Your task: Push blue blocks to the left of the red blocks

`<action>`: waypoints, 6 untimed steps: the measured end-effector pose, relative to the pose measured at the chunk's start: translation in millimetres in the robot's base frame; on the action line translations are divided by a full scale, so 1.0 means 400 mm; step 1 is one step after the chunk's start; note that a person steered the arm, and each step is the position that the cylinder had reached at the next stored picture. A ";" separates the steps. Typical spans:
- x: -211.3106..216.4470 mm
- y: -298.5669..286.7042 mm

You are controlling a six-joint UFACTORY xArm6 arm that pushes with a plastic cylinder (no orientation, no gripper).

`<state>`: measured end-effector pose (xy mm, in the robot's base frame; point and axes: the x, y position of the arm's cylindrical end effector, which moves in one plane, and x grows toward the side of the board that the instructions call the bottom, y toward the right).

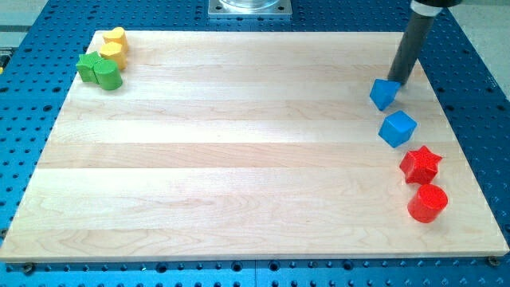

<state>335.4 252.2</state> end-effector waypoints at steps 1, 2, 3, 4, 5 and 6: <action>0.256 -0.105; 0.327 -0.076; 0.251 -0.048; 0.105 -0.019; 0.113 -0.144; 0.289 -0.245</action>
